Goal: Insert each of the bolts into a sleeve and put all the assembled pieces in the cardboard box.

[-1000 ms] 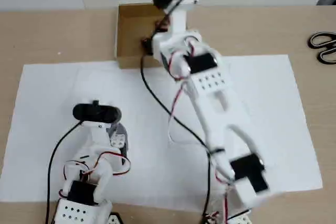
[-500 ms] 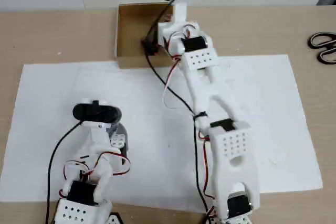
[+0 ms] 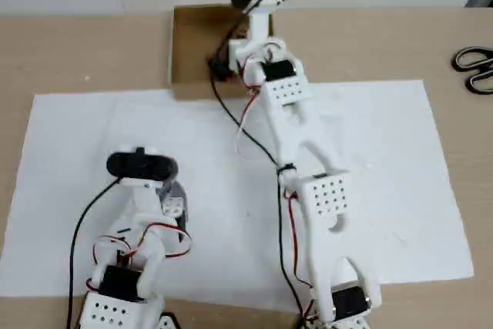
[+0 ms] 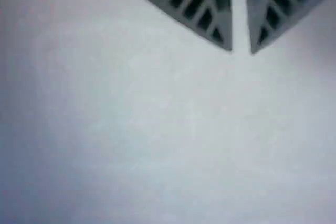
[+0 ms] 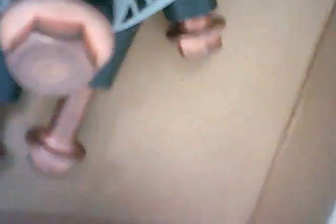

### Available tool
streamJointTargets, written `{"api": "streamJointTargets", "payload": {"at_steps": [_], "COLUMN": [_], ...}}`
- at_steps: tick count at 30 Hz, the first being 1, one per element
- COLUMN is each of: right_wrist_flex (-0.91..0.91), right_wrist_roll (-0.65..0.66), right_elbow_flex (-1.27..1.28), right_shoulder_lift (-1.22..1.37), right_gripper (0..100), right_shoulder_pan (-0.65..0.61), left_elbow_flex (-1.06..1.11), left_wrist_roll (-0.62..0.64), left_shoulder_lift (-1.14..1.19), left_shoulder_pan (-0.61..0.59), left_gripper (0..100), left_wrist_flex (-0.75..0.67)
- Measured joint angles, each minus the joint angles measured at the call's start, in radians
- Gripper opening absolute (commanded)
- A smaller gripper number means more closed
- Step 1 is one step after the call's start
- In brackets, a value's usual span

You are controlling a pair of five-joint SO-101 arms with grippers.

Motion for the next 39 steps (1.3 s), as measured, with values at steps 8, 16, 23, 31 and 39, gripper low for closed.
{"api": "streamJointTargets", "payload": {"at_steps": [8, 16, 23, 31, 39], "right_wrist_flex": [0.112, 0.112, 0.157, 0.354, 0.554], "right_wrist_roll": [0.035, 0.035, 0.035, 0.035, 0.037], "right_elbow_flex": [-0.009, -0.023, -0.147, -0.319, -0.528], "right_shoulder_lift": [-0.002, -0.002, -0.003, -0.003, -0.003], "right_gripper": [16.6, 16.6, 16.5, 1.7, 0.4], "right_shoulder_pan": [-0.015, -0.021, -0.023, -0.026, -0.023], "left_elbow_flex": [0.0, 0.0, 0.0, 0.0, 0.0], "left_wrist_roll": [0.0, 0.0, 0.0, 0.0, 0.0], "left_shoulder_lift": [0.0, 0.0, 0.0, 0.0, 0.0], "left_shoulder_pan": [0.0, 0.0, 0.0, 0.0, 0.0], "left_gripper": [1, 1, 1, 1, 1], "left_wrist_flex": [0.0, 0.0, 0.0, 0.0, 0.0]}}
